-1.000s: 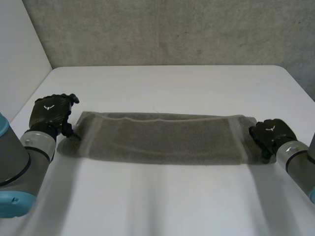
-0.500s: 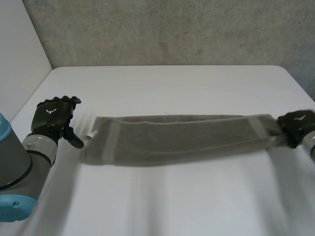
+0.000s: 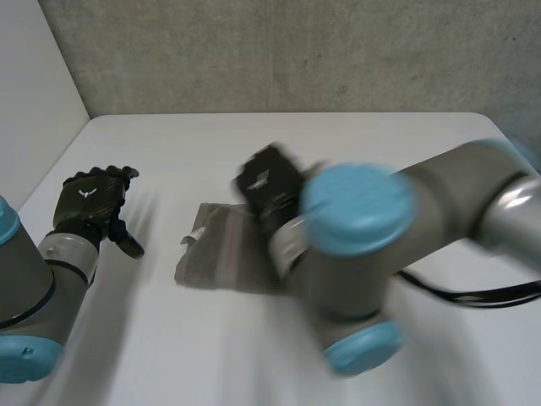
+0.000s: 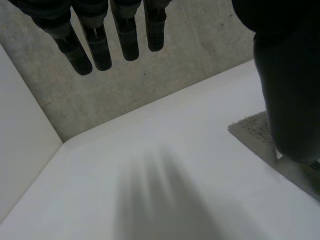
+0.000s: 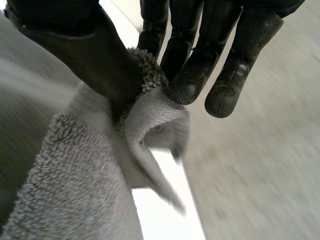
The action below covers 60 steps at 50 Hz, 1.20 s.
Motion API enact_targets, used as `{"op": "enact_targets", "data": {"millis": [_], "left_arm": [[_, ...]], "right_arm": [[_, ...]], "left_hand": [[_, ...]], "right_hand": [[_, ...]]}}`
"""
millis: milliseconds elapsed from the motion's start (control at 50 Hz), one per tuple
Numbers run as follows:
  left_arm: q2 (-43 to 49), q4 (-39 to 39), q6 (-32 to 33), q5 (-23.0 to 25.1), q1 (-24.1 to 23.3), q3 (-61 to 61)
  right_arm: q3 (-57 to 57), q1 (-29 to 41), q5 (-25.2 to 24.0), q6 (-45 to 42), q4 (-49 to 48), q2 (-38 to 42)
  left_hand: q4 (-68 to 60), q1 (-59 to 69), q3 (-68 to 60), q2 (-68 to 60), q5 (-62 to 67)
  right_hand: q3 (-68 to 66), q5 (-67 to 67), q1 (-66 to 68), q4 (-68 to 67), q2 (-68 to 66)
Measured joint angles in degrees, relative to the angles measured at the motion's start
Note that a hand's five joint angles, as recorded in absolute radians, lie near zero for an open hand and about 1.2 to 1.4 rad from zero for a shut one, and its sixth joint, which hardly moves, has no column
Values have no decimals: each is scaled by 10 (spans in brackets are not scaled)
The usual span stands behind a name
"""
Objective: Fold the towel.
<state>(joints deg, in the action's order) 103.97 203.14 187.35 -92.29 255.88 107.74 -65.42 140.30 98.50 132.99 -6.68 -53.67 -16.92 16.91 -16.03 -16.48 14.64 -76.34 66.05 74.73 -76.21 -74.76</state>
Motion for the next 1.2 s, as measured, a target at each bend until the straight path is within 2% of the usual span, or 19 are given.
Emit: {"op": "enact_targets", "data": {"millis": [40,80,100,160,180,220,340,500,620,680,740,840,880,980,1100,1200], "left_arm": [[0,1,0,0,0,1],[0,5,1,0,-1,2],[0,6,1,0,-1,3],[1,13,2,0,-1,5],[1,15,2,0,-1,6],[2,19,3,0,-1,7],[3,25,4,0,-1,9],[6,26,4,1,-6,11],[15,28,4,2,-18,14],[21,31,5,2,-28,15],[27,35,6,1,-37,16],[32,40,7,1,-44,19],[32,41,7,1,-44,20],[29,41,7,1,-43,20],[22,40,7,1,-43,16],[11,36,6,1,-44,-3]], "right_arm": [[26,30,0,0,1,35],[58,61,-2,1,3,84],[64,66,-2,2,4,94],[80,78,-5,7,7,127],[82,79,-6,10,8,135],[80,77,-6,18,9,139],[38,50,-5,57,15,95],[-120,-59,-17,109,19,-30],[-233,-129,-48,128,-4,-72],[-272,-153,-65,141,-24,-78],[-308,-178,-82,160,-47,-78],[-331,-203,-92,178,-67,-72],[-331,-211,-91,179,-69,-71],[-324,-228,-86,171,-65,-75],[-298,-233,-67,122,-60,-98],[-244,-180,-56,49,-59,-114]], "left_hand": [[0,0,0,1,0],[0,0,0,1,0],[0,0,0,1,0],[0,0,0,1,-1],[0,0,0,1,-1],[0,0,0,1,-1],[0,0,0,1,-1],[0,0,0,1,-1],[0,0,0,1,-1],[0,0,0,1,-1],[0,0,0,1,-1],[0,0,0,1,-1],[0,0,0,1,-1],[0,0,0,1,-1],[5,-3,3,3,-4],[5,-6,5,6,-6]], "right_hand": [[12,-11,-4,11,3],[192,-198,-176,194,182],[249,-247,-236,240,242],[504,-532,-494,506,504],[581,-598,-563,581,575],[623,-626,-598,617,608],[626,-626,-614,618,609],[626,-626,-617,618,609],[626,-625,-614,617,609],[579,-572,-560,576,558],[447,-436,-428,446,423],[120,-115,-124,116,104],[27,-23,-65,23,48],[4,-6,-25,0,43],[4,-6,-11,0,43],[4,-6,-4,0,43]]}}
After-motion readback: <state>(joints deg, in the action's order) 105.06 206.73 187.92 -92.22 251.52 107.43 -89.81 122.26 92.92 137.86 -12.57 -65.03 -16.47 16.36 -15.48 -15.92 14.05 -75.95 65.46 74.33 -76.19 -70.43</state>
